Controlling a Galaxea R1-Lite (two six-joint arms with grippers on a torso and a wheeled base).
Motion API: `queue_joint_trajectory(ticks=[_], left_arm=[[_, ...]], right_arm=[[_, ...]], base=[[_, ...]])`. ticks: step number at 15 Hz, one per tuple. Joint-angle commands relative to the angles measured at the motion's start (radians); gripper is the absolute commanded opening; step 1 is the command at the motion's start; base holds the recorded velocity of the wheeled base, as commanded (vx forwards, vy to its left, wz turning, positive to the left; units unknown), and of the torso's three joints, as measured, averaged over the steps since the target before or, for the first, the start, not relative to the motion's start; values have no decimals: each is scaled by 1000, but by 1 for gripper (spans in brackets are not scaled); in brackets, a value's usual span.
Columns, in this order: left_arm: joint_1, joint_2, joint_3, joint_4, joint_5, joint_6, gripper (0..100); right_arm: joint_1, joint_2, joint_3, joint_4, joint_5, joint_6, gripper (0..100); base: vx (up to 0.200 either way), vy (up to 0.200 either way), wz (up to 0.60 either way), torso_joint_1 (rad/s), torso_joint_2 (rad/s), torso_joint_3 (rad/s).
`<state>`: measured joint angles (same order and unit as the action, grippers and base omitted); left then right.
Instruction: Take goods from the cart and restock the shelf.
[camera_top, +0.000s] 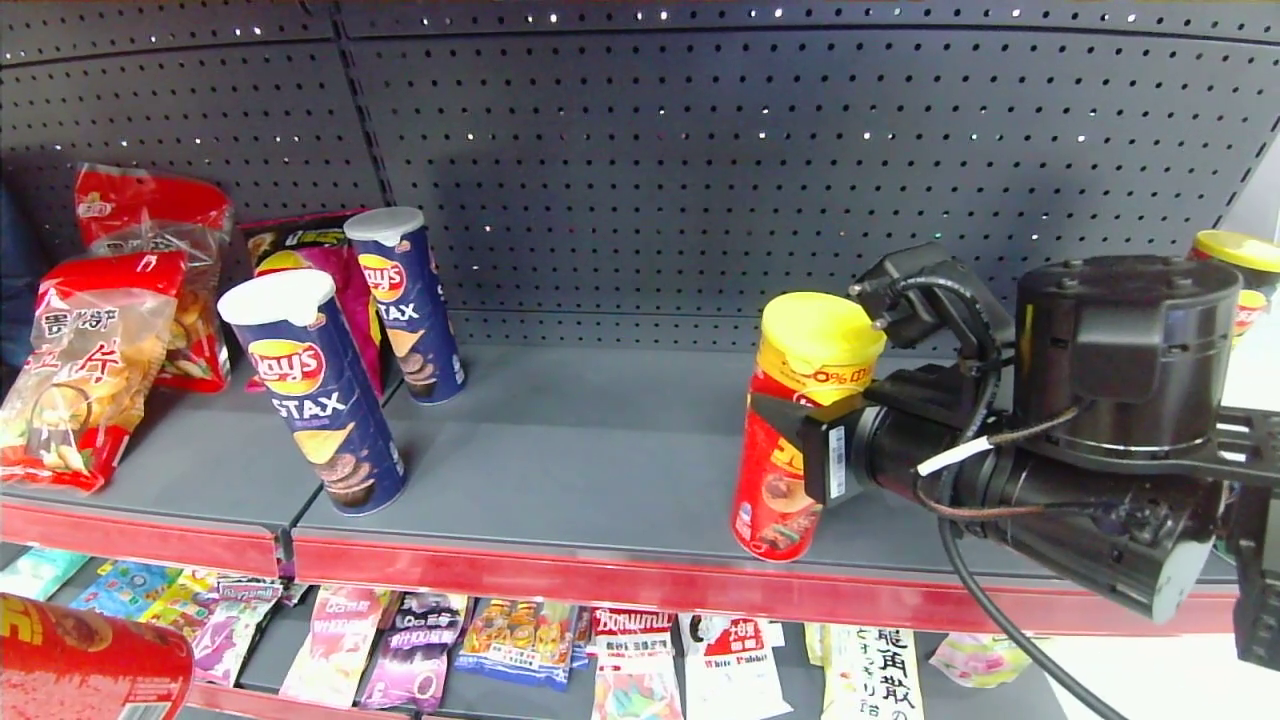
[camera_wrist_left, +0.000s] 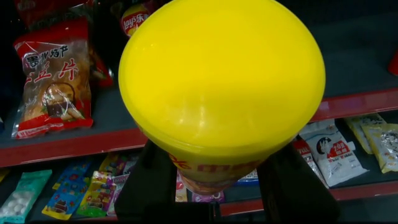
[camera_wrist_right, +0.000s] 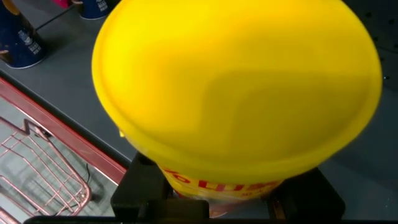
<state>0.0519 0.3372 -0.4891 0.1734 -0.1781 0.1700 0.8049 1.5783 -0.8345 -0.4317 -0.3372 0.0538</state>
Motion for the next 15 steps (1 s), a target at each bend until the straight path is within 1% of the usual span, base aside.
queue_joint_trajectory(ticks=[1, 4, 9, 10, 15], left_arm=[[0, 0, 0, 0, 0, 0, 0], [0, 0, 0, 0, 0, -1, 0], [0, -3, 0, 0, 0, 0, 0], [0, -4, 0, 0, 0, 0, 0], [0, -4, 3, 0, 0, 0, 0]], right_arm=[[5, 2, 8, 4, -2, 0, 0], [27, -11, 11, 4, -17, 3, 0], [25, -14, 12, 4, -19, 6, 0], [27, -14, 20, 4, -19, 4, 100], [28, -21, 15, 2, -17, 8, 100]], base=[[0, 0, 0, 0, 0, 0], [0, 0, 0, 0, 0, 0], [0, 0, 0, 0, 0, 0], [0, 0, 0, 0, 0, 0], [0, 0, 0, 0, 0, 0]])
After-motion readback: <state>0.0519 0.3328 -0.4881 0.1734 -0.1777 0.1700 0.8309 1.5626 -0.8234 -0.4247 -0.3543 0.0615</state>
